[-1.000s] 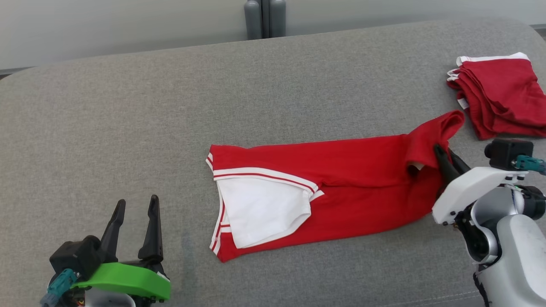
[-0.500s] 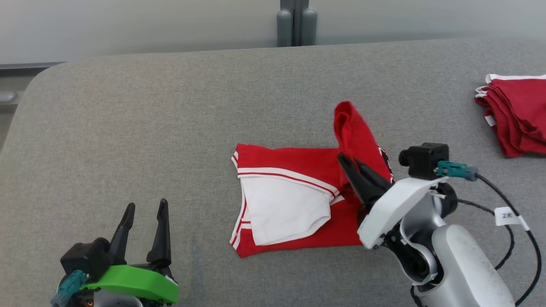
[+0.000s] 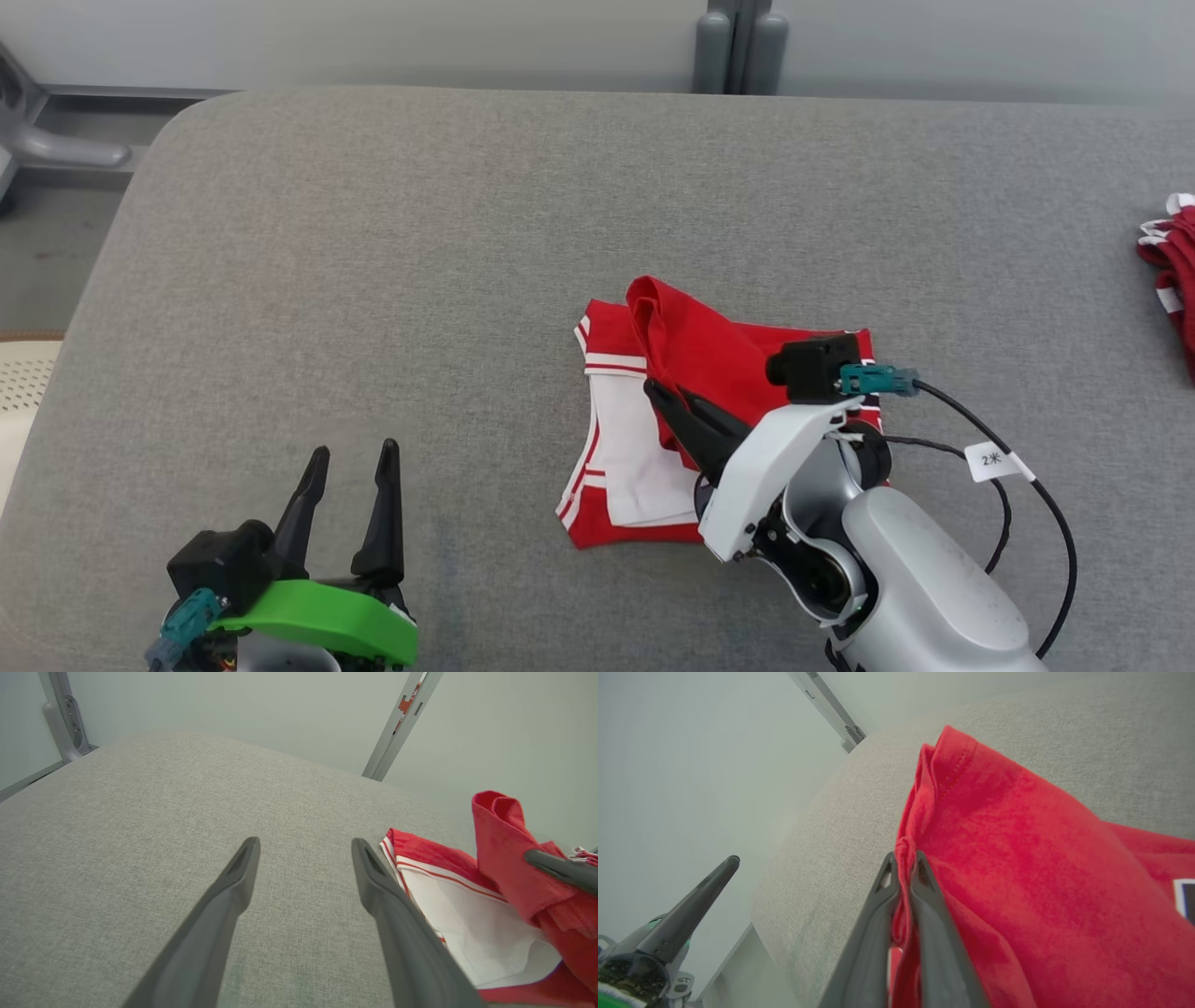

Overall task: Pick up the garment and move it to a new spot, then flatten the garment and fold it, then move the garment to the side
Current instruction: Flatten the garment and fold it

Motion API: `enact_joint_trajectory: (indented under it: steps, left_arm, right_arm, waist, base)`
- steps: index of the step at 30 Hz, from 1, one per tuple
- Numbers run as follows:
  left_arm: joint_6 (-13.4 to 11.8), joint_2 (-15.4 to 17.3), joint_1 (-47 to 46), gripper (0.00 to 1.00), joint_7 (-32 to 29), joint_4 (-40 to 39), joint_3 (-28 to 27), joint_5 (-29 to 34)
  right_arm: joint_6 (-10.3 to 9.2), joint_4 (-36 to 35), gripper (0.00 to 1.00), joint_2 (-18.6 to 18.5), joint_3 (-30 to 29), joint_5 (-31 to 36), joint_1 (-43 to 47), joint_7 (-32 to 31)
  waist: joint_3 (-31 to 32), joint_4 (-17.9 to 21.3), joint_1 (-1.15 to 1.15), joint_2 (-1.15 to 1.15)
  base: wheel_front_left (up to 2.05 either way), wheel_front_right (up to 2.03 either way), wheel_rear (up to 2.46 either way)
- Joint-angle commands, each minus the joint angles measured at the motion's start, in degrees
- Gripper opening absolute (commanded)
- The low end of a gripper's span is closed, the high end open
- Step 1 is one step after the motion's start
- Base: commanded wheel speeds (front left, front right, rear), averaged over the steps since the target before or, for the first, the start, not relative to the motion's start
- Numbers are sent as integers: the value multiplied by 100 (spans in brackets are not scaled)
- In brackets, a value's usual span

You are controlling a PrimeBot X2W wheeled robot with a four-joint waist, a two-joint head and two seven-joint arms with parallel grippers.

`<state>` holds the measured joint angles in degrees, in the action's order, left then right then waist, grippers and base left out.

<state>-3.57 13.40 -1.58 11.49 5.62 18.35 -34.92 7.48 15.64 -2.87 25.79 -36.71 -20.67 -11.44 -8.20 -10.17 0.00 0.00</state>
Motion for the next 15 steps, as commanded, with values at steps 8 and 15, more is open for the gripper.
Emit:
enact_joint_trajectory:
  steps: [8,15]
  left_arm:
    - [61,-64,-159,100,108,141,17,-24]
    - [52,-80,-197,100,139,197,32,-31]
  right_arm:
    - [1,879,0,-4,450,-417,-450,274]
    - [1,1323,100,-6,861,-805,-820,716]
  waist:
    - [-87,-319,0,0]
    - [-137,-335,0,0]
  base:
    - [0,0,0]
    - [0,0,0]
